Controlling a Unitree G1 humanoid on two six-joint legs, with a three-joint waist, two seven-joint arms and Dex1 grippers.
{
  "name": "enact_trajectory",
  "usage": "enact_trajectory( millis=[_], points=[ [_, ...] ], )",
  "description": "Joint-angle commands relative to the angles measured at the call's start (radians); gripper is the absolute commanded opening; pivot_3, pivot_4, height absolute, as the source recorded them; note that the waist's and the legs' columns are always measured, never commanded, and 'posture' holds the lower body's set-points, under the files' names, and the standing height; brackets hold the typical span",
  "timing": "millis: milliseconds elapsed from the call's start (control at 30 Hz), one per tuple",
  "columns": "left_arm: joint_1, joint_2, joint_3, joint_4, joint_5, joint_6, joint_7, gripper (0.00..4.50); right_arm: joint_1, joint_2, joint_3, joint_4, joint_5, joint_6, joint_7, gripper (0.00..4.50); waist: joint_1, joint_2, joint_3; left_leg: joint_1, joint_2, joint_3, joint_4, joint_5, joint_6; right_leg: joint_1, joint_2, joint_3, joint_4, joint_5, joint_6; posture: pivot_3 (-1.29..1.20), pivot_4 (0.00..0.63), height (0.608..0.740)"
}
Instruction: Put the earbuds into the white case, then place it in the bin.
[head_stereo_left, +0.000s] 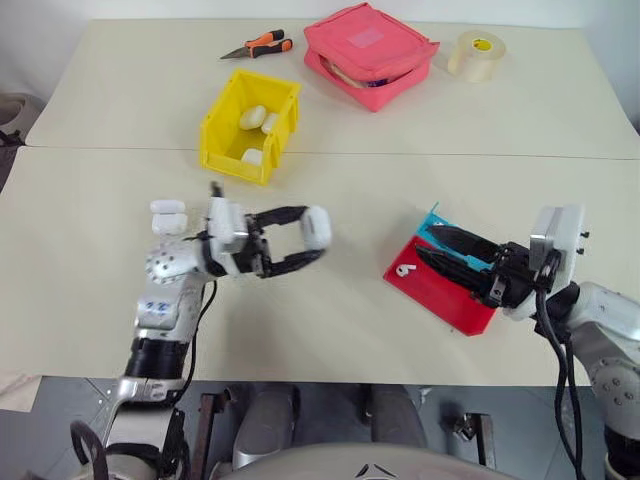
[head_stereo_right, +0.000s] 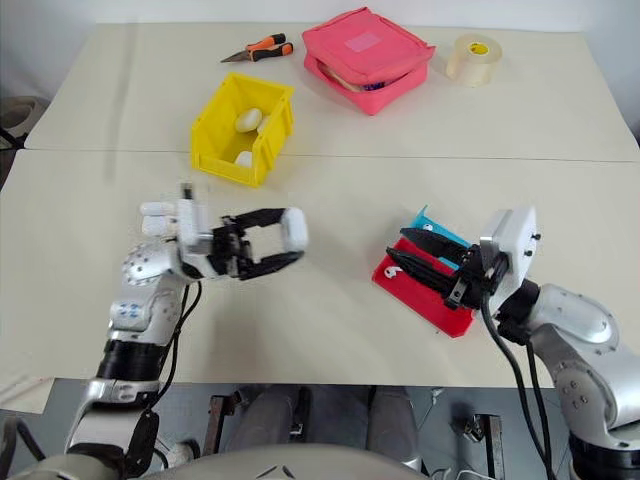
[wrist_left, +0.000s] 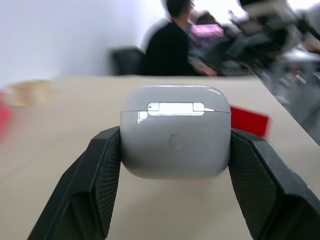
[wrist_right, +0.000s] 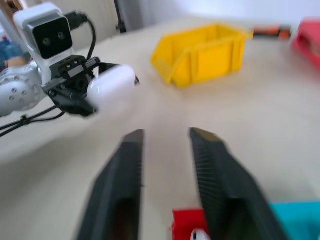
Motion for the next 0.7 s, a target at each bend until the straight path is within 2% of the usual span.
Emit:
enact_trajectory(
  millis=[33, 167, 267, 367, 567, 700],
  points=[
    [0.061, 0.04, 0.07, -0.065, -0.05, 0.074, 0.067, 2.8, 0.017, 0.003, 0.008, -0.06, -0.066, -0.094, 0.018, 3.08, 0.0, 0.0, 0.0, 0.0, 0.0, 0.0, 0.0, 0.0, 0.0, 0.0, 0.0, 0.0, 0.0, 0.0, 0.0, 0.0, 0.15, 0.74],
    [0.047, 0.029, 0.153, -0.094, -0.094, 0.218, 0.275, 2.8, 0.009, 0.049, 0.021, -0.041, -0.121, -0.158, -0.021, 4.47, 0.005, 0.0, 0.0, 0.0, 0.0, -0.001, 0.001, 0.0, 0.0, 0.0, 0.0, 0.0, 0.001, 0.0, 0.0, 0.0, 0.15, 0.74],
    [-0.005, 0.052, 0.141, -0.043, -0.011, 0.226, 0.348, 2.8, 0.009, 0.055, 0.037, -0.024, -0.155, -0.185, -0.014, 4.47, 0.005, 0.0, 0.0, 0.0, -0.001, -0.002, 0.001, 0.0, 0.0, 0.0, 0.0, 0.0, 0.001, 0.0, 0.0, 0.0, 0.15, 0.74],
    [-0.148, 0.026, 0.166, 0.062, 0.02, 0.231, 0.475, 2.8, -0.004, 0.063, 0.049, -0.012, -0.166, -0.195, -0.023, 4.47, 0.006, -0.001, 0.0, 0.0, -0.001, -0.001, 0.001, 0.0, 0.0, 0.0, 0.0, 0.0, 0.001, 0.0, 0.0, 0.0, 0.15, 0.74],
    [-0.458, 0.013, 0.13, 0.389, 0.158, 0.168, 0.623, 2.8, -0.046, 0.068, 0.082, 0.017, -0.191, -0.201, -0.031, 4.47, -0.001, -0.001, 0.0, 0.0, -0.002, 0.002, 0.0, 0.0, -0.001, 0.0, 0.0, -0.001, 0.002, 0.0, 0.0, 0.0, 0.15, 0.74],
    [-0.565, 0.013, 0.107, 0.551, 0.235, 0.159, 0.695, 2.8, -0.065, 0.077, 0.096, 0.021, -0.199, -0.198, -0.044, 4.47, -0.004, -0.001, 0.0, 0.0, -0.002, 0.004, -0.001, 0.0, -0.001, 0.0, 0.0, -0.001, 0.0, 0.0, 0.0, 0.0, 0.15, 0.74]
  ],
)
